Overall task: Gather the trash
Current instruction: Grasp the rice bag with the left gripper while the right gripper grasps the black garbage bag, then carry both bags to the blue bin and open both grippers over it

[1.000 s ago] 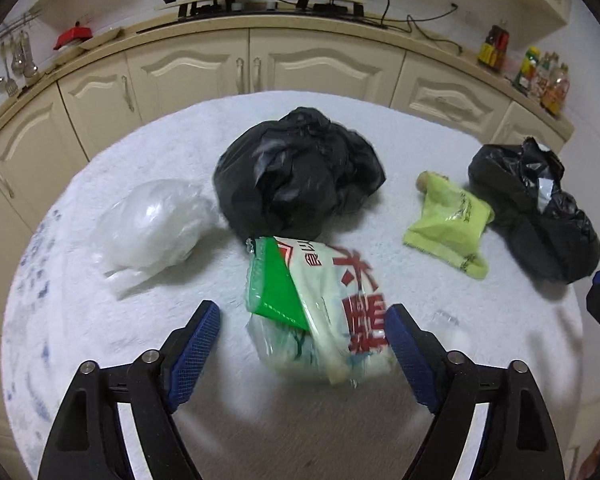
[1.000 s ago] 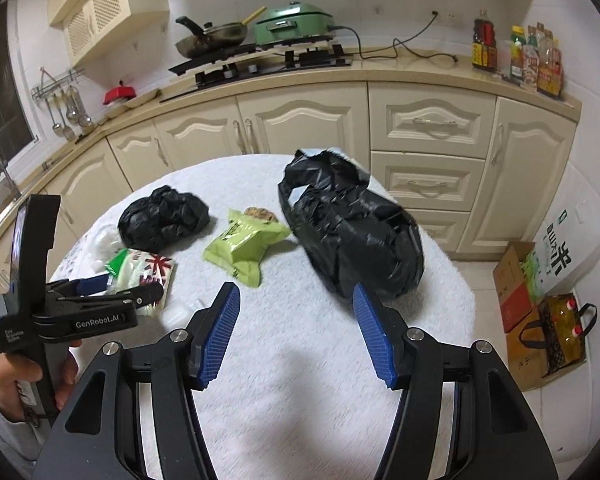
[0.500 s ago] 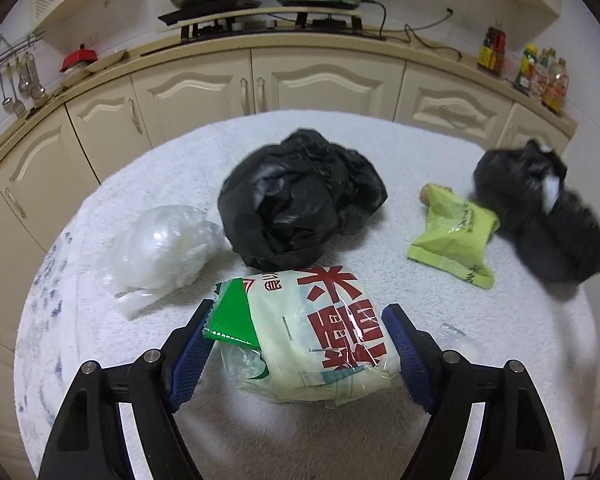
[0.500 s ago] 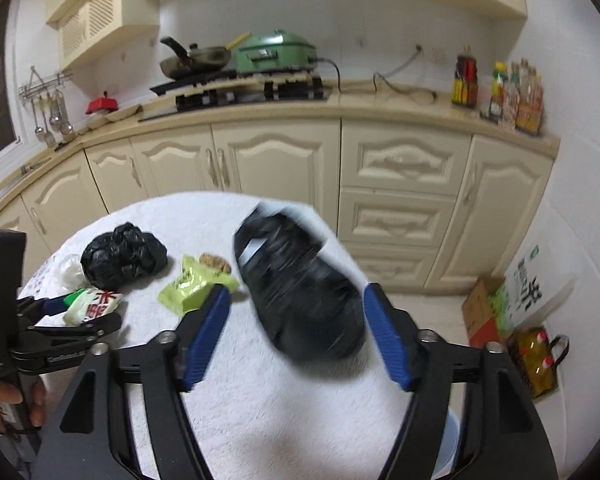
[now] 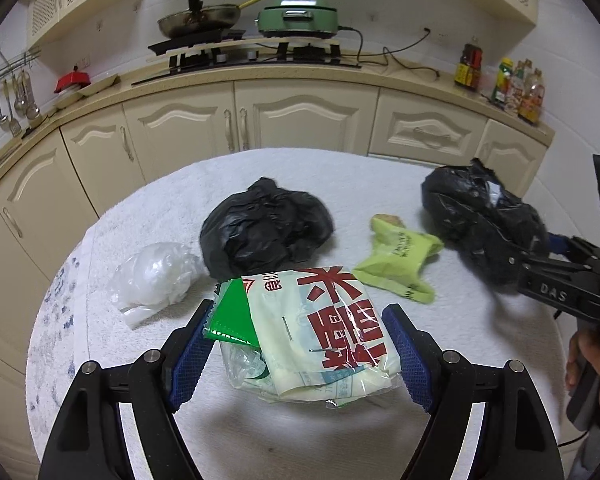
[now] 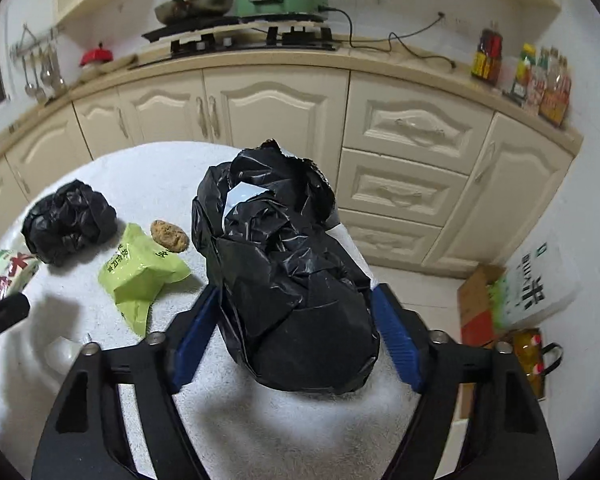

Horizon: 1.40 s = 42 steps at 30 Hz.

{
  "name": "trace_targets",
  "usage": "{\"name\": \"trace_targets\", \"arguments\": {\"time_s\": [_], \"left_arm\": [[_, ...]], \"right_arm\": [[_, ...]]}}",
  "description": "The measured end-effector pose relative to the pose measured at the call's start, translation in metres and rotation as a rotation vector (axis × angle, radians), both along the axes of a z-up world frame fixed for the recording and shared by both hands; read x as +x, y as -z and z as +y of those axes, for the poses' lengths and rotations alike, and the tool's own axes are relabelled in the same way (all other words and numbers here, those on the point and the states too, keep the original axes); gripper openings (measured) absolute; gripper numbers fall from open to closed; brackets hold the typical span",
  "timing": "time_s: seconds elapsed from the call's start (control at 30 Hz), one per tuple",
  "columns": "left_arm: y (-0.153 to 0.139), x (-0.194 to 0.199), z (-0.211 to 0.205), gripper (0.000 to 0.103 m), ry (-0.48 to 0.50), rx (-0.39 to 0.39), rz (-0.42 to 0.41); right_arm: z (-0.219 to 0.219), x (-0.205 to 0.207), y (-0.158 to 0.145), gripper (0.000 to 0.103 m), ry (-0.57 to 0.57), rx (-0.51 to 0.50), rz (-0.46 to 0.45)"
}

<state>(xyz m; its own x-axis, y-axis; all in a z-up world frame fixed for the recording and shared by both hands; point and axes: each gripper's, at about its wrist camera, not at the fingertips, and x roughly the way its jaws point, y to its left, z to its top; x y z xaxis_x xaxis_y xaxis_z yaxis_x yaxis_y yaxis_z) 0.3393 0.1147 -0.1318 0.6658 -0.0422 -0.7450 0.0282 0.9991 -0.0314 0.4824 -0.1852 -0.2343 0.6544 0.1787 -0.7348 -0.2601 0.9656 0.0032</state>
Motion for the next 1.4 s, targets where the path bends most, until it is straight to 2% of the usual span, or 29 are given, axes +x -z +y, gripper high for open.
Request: {"name": "trace_targets", "arguments": {"time_s": [0.07, 0.17, 0.33, 0.5, 0.63, 0.7, 0.8, 1.17, 1.4], "left_arm": [[-0.005, -0.004, -0.007, 0.078, 0.005, 0.002, -0.011], [-0.012, -0.009, -0.020, 0.078, 0.013, 0.005, -0.023], [-0.025, -0.021, -0.044, 0.078, 0.040, 0.010, -0.051], [-0.033, -0.033, -0.077, 0.078, 0.086, 0.016, -0.074], [-0.040, -0.041, -0.115, 0.078, 0.147, 0.010, -0.092], [-0.041, -0.043, -0.136, 0.078, 0.182, -0.003, -0.091], [-0.040, -0.042, -0.172, 0.078, 0.251, -0.023, -0.079], [-0.008, -0.015, -0.319, 0.078, 0.456, -0.010, -0.009], [0.039, 0.026, -0.399, 0.078, 0.510, 0.034, 0.073]], "right_arm": [[-0.007, -0.003, -0.003, 0.062, -0.007, 0.027, -0.002], [-0.017, -0.015, -0.009, 0.056, -0.016, 0.071, -0.015], [-0.035, -0.050, -0.021, 0.052, -0.045, 0.170, -0.045], [-0.061, -0.080, -0.036, 0.047, -0.036, 0.217, -0.086], [-0.098, -0.104, -0.046, 0.045, 0.002, 0.253, -0.123], [-0.119, -0.115, -0.048, 0.036, 0.023, 0.273, -0.131], [-0.154, -0.129, -0.046, 0.034, 0.075, 0.285, -0.137], [-0.268, -0.152, 0.008, 0.033, 0.283, 0.282, -0.041], [-0.305, -0.143, 0.057, 0.033, 0.347, 0.296, 0.055]]}}
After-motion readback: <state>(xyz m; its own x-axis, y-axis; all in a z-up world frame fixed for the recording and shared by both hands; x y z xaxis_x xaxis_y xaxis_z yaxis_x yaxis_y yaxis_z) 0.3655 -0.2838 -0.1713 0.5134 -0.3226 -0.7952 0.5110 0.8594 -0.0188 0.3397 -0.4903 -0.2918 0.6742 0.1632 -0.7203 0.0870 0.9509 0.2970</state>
